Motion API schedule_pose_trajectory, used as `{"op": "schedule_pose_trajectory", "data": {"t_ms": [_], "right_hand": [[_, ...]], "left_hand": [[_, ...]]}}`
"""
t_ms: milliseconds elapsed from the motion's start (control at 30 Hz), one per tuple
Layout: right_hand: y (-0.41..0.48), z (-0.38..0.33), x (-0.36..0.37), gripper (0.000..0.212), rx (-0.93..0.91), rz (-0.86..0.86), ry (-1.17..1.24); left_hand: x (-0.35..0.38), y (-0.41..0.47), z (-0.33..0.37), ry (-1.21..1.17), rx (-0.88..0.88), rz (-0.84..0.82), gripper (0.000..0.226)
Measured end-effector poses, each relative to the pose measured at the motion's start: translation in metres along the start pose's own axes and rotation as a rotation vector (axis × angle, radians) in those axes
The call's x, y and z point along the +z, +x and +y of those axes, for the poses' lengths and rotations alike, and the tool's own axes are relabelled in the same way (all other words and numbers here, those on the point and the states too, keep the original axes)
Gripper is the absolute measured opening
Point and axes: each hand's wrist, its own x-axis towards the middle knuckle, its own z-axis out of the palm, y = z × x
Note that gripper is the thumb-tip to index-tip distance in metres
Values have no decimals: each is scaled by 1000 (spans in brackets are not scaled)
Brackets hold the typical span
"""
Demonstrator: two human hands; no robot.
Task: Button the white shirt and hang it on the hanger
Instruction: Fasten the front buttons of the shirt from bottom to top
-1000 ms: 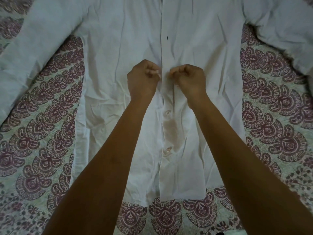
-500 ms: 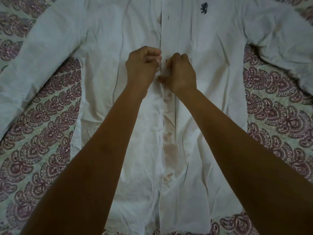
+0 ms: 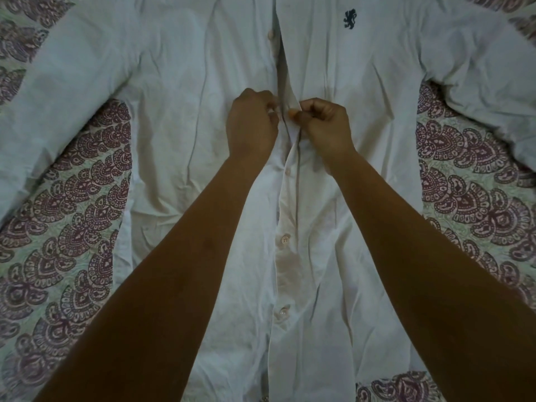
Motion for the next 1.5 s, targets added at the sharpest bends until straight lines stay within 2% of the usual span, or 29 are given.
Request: {"op": "schedule_pose_trajectory", "data": {"t_ms": [133, 267, 367, 600, 767, 867, 1100, 1267, 1400, 1500], "right_hand": [[-2, -2, 2, 17, 41, 3, 90], [-1, -1, 4, 4, 63, 35, 144], [-3, 1, 6, 12, 67, 63, 178], [-9, -2, 5, 11, 75, 23, 272], [-12, -1, 2, 7, 29, 2, 321], [-12, 2, 4, 9, 21, 16, 341], [-5, 2, -3, 26, 112, 4, 403], [-4, 2, -10, 16, 33, -60, 341], [-7, 8, -1, 10, -63, 34, 259], [-11, 15, 15, 8, -113, 192, 146]], "left_hand": [[-2, 6, 4, -24, -57, 27, 18], [-10, 8, 8, -114, -80, -13, 10], [-14, 4, 13, -298, -187, -30, 6], [-15, -2, 26, -443, -368, -44, 25], [-16, -4, 28, -424, -410, -43, 24], [-19, -4, 29, -508, -431, -81, 21], [-21, -1, 30, -657, -476, -234, 16], [-17, -6, 28, -753, -501, -190, 14], [-16, -7, 26, -773, -535, -169, 10], [-18, -10, 27, -929, -630, -210, 14]]}}
